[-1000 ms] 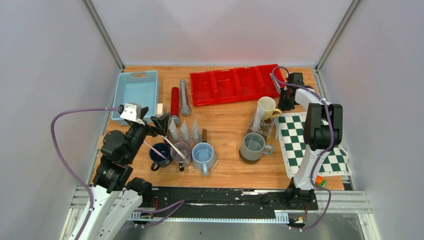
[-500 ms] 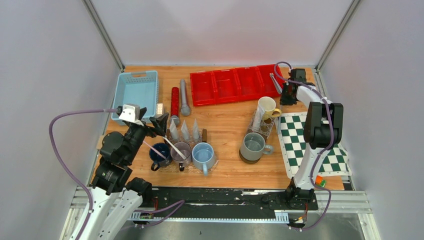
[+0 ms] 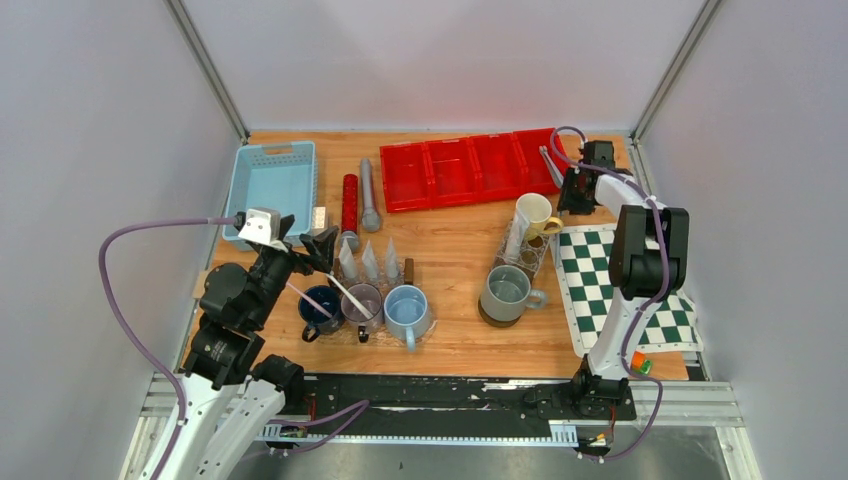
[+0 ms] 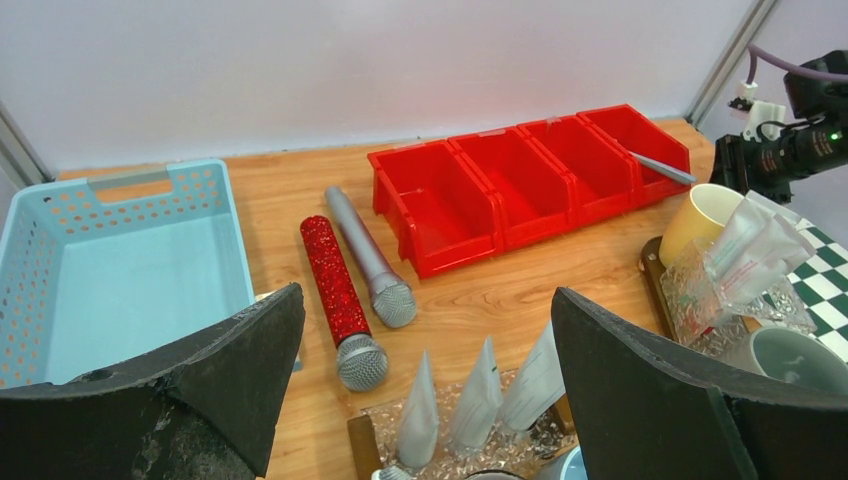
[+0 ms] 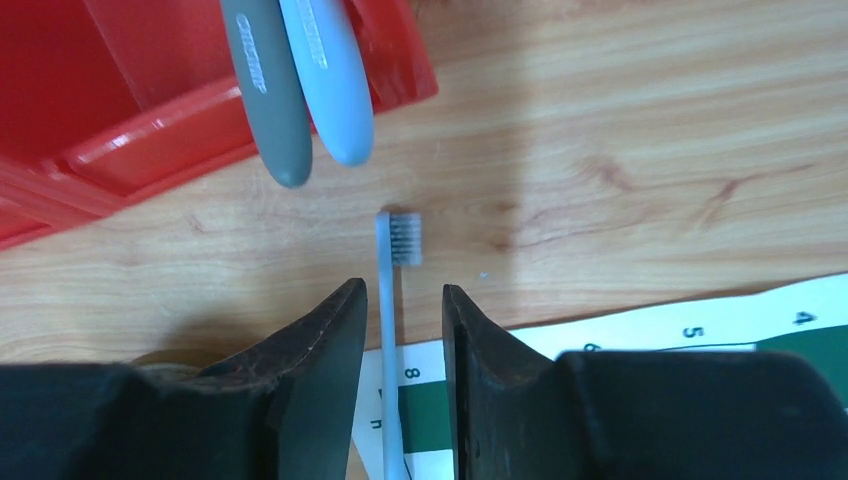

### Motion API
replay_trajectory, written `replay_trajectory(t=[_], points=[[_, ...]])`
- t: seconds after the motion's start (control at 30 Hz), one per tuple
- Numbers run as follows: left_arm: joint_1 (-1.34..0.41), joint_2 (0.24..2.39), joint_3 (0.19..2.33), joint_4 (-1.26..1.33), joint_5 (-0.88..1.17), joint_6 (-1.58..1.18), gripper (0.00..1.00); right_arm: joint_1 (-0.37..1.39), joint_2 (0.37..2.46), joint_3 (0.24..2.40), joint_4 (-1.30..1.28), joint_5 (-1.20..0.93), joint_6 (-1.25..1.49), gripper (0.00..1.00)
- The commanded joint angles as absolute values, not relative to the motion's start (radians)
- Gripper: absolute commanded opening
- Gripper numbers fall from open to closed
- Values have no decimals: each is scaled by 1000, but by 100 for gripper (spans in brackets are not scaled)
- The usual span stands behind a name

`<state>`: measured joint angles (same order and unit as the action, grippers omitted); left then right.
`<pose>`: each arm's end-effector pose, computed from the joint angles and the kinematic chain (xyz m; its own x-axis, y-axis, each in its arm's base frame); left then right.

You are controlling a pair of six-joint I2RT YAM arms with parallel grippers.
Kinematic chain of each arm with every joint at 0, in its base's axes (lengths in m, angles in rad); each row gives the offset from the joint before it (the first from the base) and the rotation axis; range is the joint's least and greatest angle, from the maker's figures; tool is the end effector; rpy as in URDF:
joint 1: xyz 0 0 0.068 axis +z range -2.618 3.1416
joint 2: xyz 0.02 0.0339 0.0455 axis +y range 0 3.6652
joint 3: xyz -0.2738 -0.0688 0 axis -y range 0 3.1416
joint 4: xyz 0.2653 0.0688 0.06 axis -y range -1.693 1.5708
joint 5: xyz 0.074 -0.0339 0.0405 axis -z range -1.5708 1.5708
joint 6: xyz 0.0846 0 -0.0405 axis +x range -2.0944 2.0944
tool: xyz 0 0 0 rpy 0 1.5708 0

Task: Prepare toiletry sets of a toothbrush and toothpaste on the tray
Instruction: Pick up the toothbrush from the center of the board.

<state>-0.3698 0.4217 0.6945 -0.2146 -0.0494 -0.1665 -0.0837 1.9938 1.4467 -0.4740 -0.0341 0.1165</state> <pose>0.1579 -0.0567 0.3640 0.0013 -0.1780 -0.9840 0.3197 0.9325 -0.1683 0.4716 -0.0367 0.1412 -0.8363 0.1867 -0.5155 0.1641 0.9824 0.0896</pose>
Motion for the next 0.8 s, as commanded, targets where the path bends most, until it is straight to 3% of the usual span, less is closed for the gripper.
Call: replay_trajectory(t=[0.0, 0.37, 0.57, 0.77], points=[[-365, 422, 712, -184, -38, -164, 100, -80, 1945, 1395, -470, -87, 160, 34], [-365, 425, 711, -185, -35, -168, 100, -54, 1990, 1364, -474, -2, 153, 20], [-365, 426, 718, -188, -37, -165, 100, -54, 1971, 1370, -474, 47, 114, 0], [-365, 435, 735, -197, -30, -163, 100, -54, 1866, 1397, -479, 73, 73, 0]])
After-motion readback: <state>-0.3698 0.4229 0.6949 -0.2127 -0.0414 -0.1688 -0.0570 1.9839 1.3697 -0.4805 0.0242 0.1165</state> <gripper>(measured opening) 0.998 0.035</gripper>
